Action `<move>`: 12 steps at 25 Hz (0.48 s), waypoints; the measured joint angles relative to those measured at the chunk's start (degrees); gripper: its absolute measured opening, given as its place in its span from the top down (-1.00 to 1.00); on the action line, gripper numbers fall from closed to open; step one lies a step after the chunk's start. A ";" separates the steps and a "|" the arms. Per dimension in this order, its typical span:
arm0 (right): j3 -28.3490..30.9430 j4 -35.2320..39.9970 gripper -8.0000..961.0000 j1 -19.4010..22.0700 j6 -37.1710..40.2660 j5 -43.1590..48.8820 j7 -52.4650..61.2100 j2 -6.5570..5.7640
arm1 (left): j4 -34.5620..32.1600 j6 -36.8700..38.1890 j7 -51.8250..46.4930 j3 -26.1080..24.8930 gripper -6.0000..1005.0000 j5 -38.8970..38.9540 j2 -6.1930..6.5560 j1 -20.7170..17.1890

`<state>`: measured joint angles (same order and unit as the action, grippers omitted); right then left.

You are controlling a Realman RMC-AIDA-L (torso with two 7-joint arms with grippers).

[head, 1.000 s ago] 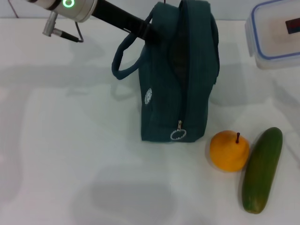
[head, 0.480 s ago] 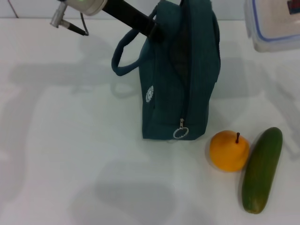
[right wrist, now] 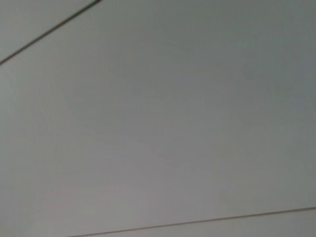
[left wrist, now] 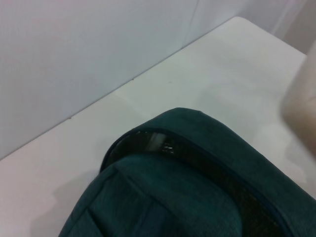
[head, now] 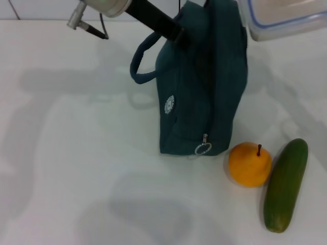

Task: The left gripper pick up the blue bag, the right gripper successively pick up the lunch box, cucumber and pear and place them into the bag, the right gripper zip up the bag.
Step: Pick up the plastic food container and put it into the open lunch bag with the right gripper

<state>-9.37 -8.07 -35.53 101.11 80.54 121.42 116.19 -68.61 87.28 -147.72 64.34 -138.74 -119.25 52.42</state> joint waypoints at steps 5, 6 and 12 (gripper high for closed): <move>-0.12 -0.19 0.73 -2.25 -2.53 0.34 -0.39 0.00 | -0.10 1.20 -2.04 0.17 0.88 0.10 0.00 1.80; -0.12 -0.19 0.73 -2.60 -3.25 0.38 -0.54 0.00 | -0.11 1.27 -2.15 0.17 0.88 0.10 0.01 1.93; -0.12 -0.56 0.73 -3.84 -8.41 0.91 -2.20 0.00 | 0.39 1.31 -2.82 0.15 0.88 -0.32 0.00 3.01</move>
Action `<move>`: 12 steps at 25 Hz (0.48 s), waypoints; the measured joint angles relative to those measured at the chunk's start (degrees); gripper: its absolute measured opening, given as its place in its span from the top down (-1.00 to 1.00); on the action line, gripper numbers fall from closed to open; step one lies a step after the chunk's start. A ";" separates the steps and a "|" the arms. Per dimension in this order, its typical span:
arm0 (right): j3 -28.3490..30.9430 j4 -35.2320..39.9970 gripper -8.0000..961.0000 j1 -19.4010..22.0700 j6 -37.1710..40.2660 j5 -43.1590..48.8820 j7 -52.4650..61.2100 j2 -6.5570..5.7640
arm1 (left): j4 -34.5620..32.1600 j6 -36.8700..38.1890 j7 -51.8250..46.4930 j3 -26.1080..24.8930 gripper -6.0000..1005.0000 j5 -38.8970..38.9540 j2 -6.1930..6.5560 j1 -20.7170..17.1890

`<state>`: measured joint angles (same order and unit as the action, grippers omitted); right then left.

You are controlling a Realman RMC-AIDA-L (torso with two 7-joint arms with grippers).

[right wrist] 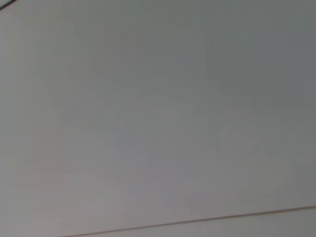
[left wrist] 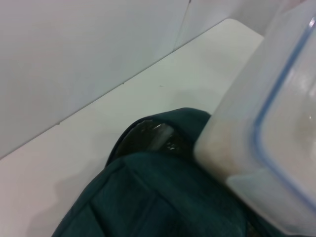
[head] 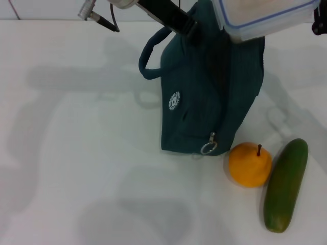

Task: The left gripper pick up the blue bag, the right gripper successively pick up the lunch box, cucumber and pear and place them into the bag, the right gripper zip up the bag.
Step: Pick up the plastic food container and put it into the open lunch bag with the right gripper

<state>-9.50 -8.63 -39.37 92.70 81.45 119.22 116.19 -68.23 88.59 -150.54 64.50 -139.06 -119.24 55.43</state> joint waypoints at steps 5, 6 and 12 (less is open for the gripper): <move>-0.04 -0.22 0.73 0.02 -2.92 0.79 -1.23 0.00 | 0.17 0.00 -0.02 -0.30 0.88 0.02 0.04 0.20; -0.05 -0.23 0.72 0.06 -3.34 1.13 -1.31 0.00 | 0.18 0.00 -0.02 -0.36 0.88 0.07 0.09 0.20; -0.07 -0.25 0.72 0.45 -6.66 3.72 -1.49 -0.01 | 0.13 0.17 -0.02 -0.53 0.88 0.33 0.19 0.15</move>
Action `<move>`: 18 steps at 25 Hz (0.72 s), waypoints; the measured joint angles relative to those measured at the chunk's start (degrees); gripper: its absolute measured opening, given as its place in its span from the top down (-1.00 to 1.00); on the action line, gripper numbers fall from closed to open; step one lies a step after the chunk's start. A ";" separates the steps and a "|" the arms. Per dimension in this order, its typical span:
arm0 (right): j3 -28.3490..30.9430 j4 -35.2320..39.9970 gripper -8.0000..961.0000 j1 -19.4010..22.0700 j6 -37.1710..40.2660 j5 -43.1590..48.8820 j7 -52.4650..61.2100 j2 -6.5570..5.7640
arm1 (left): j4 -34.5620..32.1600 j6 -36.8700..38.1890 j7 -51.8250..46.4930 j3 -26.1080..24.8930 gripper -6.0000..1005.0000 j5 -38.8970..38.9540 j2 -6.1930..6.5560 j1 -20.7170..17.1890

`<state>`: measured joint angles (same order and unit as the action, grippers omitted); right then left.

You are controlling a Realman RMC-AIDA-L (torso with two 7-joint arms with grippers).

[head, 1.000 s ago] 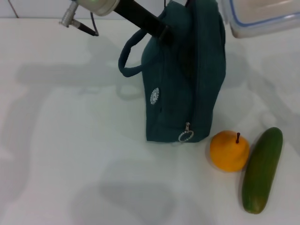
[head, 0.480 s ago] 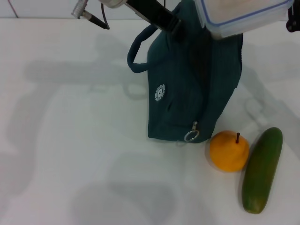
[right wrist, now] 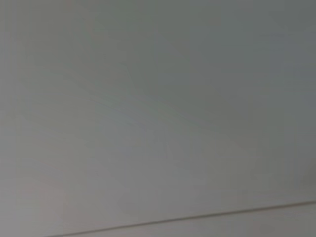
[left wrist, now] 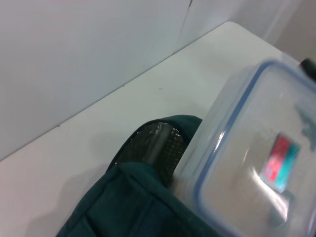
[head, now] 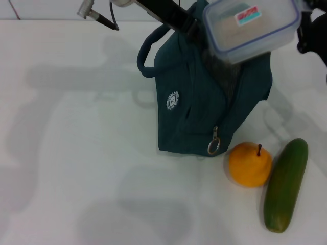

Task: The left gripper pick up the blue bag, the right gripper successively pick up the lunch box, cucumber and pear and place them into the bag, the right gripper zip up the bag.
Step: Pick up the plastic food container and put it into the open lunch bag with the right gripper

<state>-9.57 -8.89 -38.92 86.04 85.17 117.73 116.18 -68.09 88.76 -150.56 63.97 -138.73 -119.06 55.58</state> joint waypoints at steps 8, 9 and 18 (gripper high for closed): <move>-0.10 -1.38 0.71 0.43 -3.57 4.11 -2.14 0.01 | -0.32 0.52 0.02 0.01 0.88 0.59 0.03 -0.13; -0.12 -1.42 0.71 0.49 -3.57 4.45 -2.50 0.01 | -0.32 0.52 0.08 0.02 0.88 0.59 0.05 -0.15; -0.66 -1.40 0.71 0.79 -2.79 6.46 -8.39 0.01 | -0.31 0.54 0.90 0.33 0.88 0.66 -0.07 -0.31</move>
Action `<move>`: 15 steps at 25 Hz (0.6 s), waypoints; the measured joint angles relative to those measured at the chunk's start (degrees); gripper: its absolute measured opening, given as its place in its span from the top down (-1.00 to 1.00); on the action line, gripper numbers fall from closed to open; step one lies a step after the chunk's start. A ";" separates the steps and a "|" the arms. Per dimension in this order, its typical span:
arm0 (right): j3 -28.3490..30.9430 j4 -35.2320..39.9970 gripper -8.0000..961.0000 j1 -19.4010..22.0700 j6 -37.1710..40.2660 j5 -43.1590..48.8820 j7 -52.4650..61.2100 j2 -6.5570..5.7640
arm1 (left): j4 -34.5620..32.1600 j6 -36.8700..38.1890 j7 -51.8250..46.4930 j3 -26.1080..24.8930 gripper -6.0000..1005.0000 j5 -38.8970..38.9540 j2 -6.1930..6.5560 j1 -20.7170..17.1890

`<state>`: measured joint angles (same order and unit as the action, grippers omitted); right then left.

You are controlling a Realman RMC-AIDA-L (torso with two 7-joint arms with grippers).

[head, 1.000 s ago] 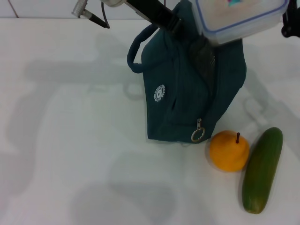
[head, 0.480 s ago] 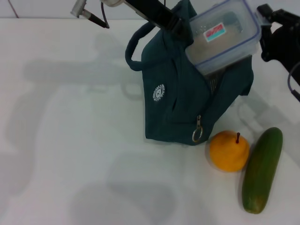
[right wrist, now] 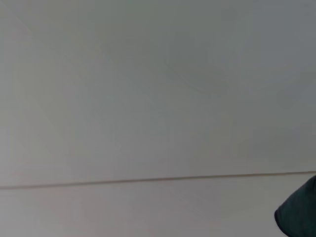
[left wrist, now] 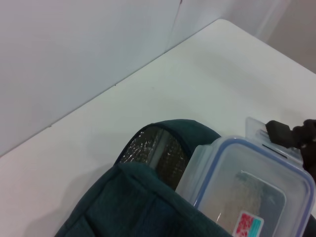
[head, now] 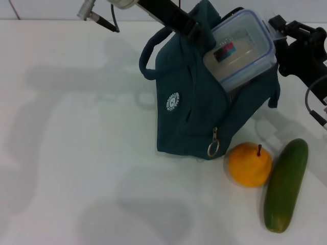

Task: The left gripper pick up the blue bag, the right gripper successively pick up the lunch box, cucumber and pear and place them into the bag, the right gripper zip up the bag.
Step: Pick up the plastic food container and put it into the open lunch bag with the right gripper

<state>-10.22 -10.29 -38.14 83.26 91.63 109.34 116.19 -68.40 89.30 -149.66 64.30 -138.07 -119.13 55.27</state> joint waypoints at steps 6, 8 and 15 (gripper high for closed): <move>-0.07 0.01 0.70 0.00 1.31 0.58 -6.12 0.00 | 0.22 -0.01 0.62 0.04 0.88 0.00 -0.13 -0.12; -0.16 0.08 0.70 -0.06 1.38 1.21 -7.23 0.00 | 0.25 -0.02 0.68 0.05 0.88 0.00 -0.14 -0.17; -1.78 0.93 0.70 -0.55 0.72 3.09 -8.87 0.00 | 0.29 -0.04 1.58 -0.06 0.88 0.00 -0.14 -0.26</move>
<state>-12.00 -9.35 -38.69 83.98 94.72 100.47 116.19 -68.11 89.25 -148.08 64.24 -138.07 -119.27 55.01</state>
